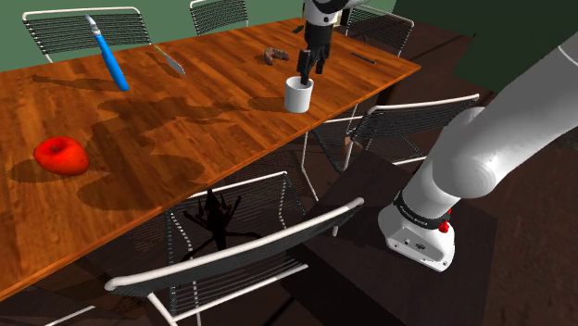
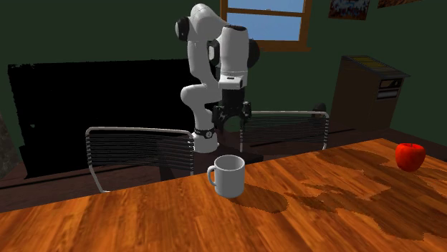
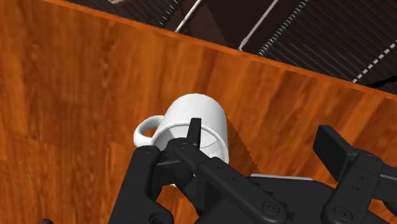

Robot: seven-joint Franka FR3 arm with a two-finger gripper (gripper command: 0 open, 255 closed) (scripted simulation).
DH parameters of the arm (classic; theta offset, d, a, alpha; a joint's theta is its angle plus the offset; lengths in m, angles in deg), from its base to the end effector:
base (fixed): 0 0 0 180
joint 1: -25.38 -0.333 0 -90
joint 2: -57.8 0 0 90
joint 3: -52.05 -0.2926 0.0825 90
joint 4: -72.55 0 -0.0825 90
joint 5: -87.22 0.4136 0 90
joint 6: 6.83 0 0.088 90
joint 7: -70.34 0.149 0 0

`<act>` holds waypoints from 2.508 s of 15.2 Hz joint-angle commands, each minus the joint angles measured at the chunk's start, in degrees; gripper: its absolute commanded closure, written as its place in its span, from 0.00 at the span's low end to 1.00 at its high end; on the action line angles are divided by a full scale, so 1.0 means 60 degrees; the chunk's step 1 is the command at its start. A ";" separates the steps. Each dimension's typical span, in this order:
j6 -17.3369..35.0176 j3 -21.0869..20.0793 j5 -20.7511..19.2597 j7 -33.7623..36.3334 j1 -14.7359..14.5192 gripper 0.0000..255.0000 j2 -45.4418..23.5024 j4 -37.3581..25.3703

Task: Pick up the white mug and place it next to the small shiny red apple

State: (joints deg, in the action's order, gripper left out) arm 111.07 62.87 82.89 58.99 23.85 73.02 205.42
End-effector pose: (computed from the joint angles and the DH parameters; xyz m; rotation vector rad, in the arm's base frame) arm 0.4890 -0.0854 0.3671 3.1219 0.1215 -0.0037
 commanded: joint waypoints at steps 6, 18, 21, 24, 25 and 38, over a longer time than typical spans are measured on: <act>0.1237 0.0271 0.0783 -0.1093 -0.0102 0.00 -0.2489 -0.1423; 0.2176 0.0264 0.0939 -0.1204 -0.0085 0.00 -0.3021 -0.1002; 0.2176 0.0264 0.0939 -0.1204 -0.0085 0.00 -0.3021 -0.1002; 0.2176 0.0264 0.0939 -0.1204 -0.0085 1.00 -0.3020 -0.1002; 0.2176 0.0264 0.0939 -0.1204 -0.0085 1.00 -0.3020 -0.1002; 0.1303 0.0264 0.0799 -0.1100 -0.0097 1.00 -0.2548 -0.1414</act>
State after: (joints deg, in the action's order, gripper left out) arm 119.73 64.43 87.80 52.37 23.25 57.29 197.35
